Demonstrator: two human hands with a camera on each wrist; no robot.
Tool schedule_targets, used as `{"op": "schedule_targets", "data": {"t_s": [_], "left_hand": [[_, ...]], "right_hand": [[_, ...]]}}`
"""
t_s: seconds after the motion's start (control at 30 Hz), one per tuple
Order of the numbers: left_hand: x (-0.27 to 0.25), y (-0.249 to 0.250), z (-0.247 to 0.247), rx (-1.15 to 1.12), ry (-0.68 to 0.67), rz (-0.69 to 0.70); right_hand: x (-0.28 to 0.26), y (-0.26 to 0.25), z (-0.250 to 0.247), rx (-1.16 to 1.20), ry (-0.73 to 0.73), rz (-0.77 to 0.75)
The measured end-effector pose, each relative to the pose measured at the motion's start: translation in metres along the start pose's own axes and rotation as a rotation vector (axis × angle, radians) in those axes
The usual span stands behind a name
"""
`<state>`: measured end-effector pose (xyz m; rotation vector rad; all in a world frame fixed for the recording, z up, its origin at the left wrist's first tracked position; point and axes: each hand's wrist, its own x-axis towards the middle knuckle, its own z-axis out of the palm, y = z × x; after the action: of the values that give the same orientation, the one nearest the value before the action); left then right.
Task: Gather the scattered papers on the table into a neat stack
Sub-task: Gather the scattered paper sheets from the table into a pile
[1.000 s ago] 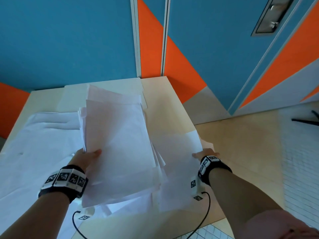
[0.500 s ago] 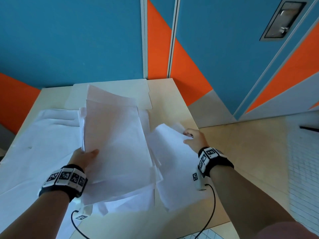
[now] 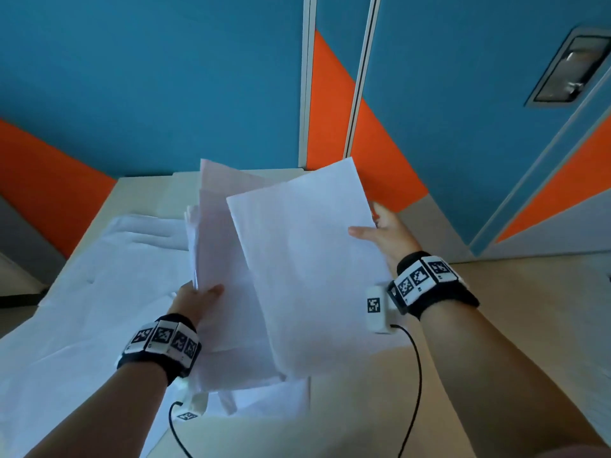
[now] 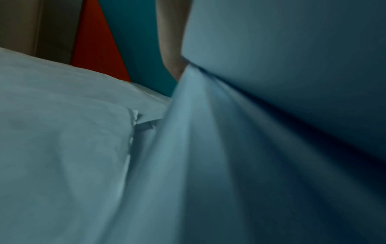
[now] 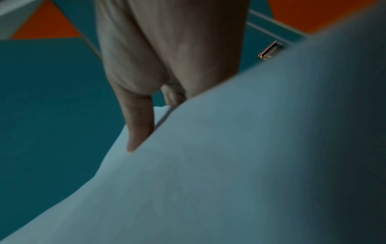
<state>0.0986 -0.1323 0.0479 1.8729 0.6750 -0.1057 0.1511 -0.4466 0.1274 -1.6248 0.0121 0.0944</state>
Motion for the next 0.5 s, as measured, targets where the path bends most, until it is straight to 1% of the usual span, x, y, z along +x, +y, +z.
{"op": "schedule_targets", "data": {"t_s": [0.1, 0.17, 0.23, 0.27, 0.3, 0.37, 0.43, 0.5], "left_hand": [[-0.005, 0.000, 0.006, -0.097, -0.143, 0.005], [-0.010, 0.000, 0.007, -0.181, -0.216, -0.030], [-0.015, 0.002, 0.009, -0.305, -0.253, -0.061], [-0.016, 0.003, 0.009, -0.371, -0.272, -0.081], [-0.016, 0.002, 0.009, -0.439, -0.290, -0.115], [-0.017, -0.001, 0.010, -0.539, -0.333, -0.173], [-0.026, 0.000, 0.010, -0.493, -0.358, -0.121], [-0.031, -0.003, 0.008, -0.436, -0.299, -0.085]], "right_hand": [[0.001, 0.024, 0.013, 0.004, 0.090, 0.078], [-0.003, 0.042, 0.019, 0.092, 0.115, 0.193], [-0.007, 0.055, 0.025, 0.135, 0.042, 0.357], [-0.009, 0.060, 0.029, 0.111, -0.016, 0.416], [-0.010, 0.063, 0.032, 0.100, -0.062, 0.435], [-0.012, 0.066, 0.044, 0.119, -0.063, 0.413], [-0.013, 0.068, 0.054, 0.149, -0.014, 0.397], [-0.016, 0.068, 0.063, 0.185, -0.038, 0.404]]}}
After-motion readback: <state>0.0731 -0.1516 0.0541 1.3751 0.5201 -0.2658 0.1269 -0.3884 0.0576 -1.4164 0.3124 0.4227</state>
